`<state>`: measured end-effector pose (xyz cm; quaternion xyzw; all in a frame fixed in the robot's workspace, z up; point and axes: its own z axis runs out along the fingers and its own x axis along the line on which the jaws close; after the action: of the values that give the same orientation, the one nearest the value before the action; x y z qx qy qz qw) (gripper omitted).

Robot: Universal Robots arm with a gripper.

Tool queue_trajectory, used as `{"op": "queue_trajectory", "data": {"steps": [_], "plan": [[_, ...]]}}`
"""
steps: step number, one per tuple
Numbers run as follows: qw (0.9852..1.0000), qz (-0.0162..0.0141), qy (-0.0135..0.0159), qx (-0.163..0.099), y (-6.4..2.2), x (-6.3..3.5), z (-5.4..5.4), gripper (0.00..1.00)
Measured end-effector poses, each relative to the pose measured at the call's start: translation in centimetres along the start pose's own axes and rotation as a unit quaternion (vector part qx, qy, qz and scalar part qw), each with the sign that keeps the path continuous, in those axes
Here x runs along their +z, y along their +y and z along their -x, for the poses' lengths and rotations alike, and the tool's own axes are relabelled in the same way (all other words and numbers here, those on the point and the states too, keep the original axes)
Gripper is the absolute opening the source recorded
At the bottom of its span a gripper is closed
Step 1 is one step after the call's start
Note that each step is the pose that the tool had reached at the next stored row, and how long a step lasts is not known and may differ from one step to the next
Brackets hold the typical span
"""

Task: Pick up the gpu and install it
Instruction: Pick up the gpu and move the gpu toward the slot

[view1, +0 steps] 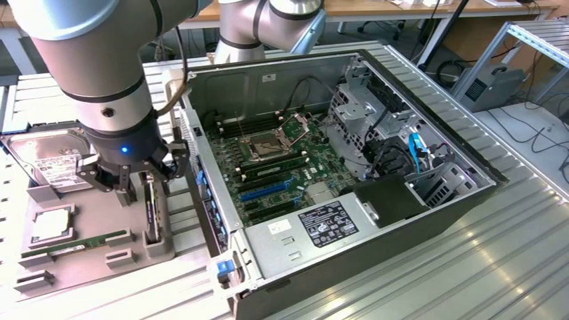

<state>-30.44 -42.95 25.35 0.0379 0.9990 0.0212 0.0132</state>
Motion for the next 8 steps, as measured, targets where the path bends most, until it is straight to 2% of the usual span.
{"op": "queue_trajectory", "data": {"steps": [8], "plan": [[1.0000, 0.0000, 0.0000, 0.000, -0.03, 0.64, -0.10, 0.54]]}}
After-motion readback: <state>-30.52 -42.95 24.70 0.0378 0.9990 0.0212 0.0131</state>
